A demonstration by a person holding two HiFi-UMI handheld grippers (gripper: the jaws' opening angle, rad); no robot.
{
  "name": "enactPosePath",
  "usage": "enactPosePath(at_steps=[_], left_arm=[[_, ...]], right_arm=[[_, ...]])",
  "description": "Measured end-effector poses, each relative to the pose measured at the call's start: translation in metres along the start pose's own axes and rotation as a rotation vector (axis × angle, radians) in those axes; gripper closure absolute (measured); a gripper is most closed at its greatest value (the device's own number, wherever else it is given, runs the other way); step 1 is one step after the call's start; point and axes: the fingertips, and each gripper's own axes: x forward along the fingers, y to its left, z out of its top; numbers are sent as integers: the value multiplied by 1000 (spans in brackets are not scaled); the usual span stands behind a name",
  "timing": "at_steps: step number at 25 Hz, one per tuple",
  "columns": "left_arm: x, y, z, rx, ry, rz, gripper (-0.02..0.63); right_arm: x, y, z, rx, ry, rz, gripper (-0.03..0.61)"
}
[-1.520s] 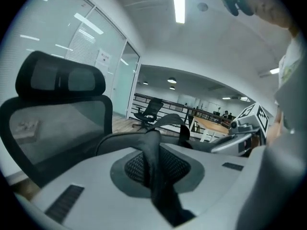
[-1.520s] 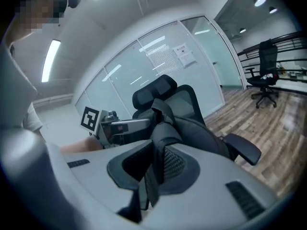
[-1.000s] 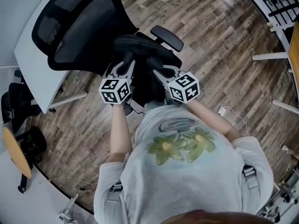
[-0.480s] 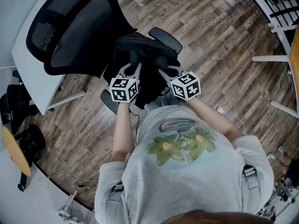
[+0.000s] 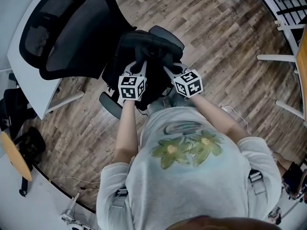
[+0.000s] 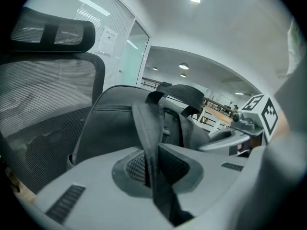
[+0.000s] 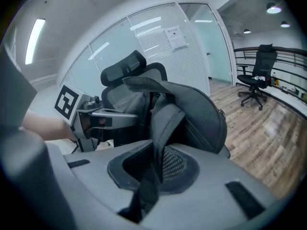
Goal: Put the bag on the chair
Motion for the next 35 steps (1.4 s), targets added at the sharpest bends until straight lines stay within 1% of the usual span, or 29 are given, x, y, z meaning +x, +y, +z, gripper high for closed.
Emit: enactPosePath(at_steps=[2,5,6,9,12,15,17,19,25,31,35], left_arm=[[8,2,-3,26,-2,19,569],[21,7,-6,84,-19,73,568],[26,8,-6,86,-20,83,568],[39,9,-7,56,-6,83,568],[49,7,-11,49,-11,58,568],[62,1,-13,47,-67,-26,569],[68,-1,-16,16,-79,-71,569],[75,-3,-19,4,-56,-79,570],[103,-7,-24,53,53,-58,569],[135,-15,-34,101,152,-54,569],[150,-16,-40,107,196,-44,570]], right_arm=[[5,-11,-6,-39,31,-36,538],[13,-27,-11,-79,71,-73,538],[16,-31,-13,-86,83,-82,538],[21,-44,-16,-94,114,-102,538],[24,-58,-22,-86,122,-108,538],[25,-77,-29,-55,127,-115,538],[26,-89,-34,-29,141,-118,538],[27,-96,-39,-13,152,-116,538],[33,-116,-56,16,198,-130,538],[39,-141,-76,114,217,-139,537],[41,-148,-84,156,211,-144,538]])
